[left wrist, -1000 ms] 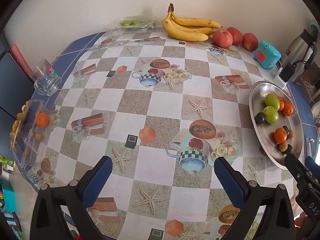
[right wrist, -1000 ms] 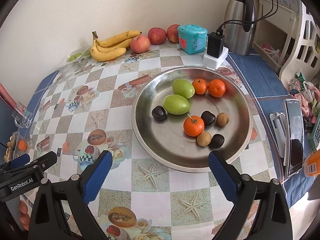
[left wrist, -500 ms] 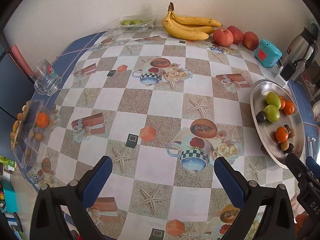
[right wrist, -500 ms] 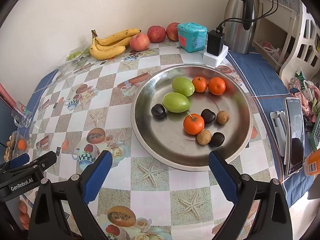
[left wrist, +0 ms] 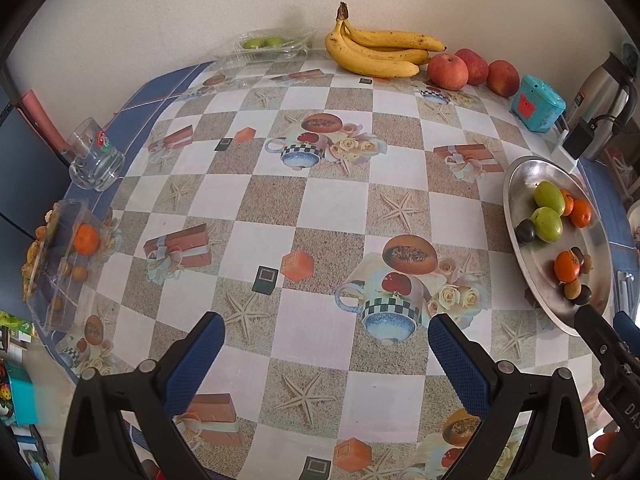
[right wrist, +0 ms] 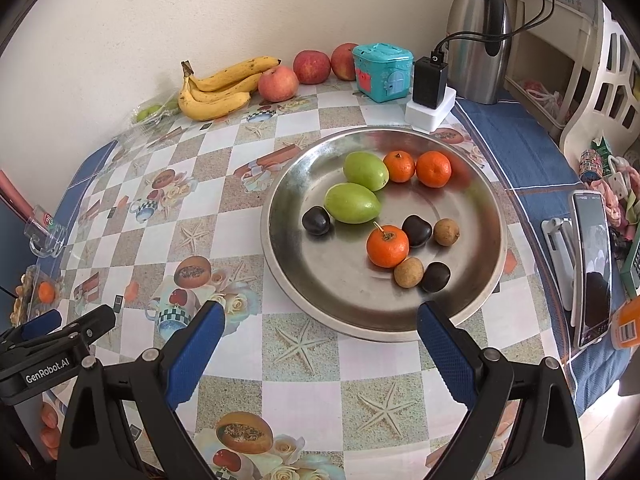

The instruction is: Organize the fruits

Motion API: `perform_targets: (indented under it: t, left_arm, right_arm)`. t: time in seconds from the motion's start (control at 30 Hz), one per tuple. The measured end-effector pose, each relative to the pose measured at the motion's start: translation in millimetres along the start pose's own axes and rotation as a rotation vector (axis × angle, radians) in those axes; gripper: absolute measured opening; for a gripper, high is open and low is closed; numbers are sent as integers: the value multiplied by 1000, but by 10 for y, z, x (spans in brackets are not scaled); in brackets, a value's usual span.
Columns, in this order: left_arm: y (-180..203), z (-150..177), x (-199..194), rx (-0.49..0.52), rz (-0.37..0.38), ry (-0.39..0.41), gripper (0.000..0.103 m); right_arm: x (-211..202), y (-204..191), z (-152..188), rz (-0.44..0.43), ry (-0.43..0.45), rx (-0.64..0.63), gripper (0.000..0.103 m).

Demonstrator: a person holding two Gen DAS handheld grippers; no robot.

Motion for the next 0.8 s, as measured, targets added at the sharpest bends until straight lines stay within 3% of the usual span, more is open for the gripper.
perform_targets:
  t: [0.8]
  left_arm:
    - [-34,2,23,14,-7,-8,103]
  right_arm:
    - [5,-7,5,-5,0,-1,97]
Point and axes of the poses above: each gripper's, at about its wrist camera, not at the fingertips, and x roughly the way its jaws point, y to its right, z to its underside, the point moved 6 cm from there along x, roughly the way its jaws point, and after that the axes turned 15 degrees about -x, right-handed, at the moved point
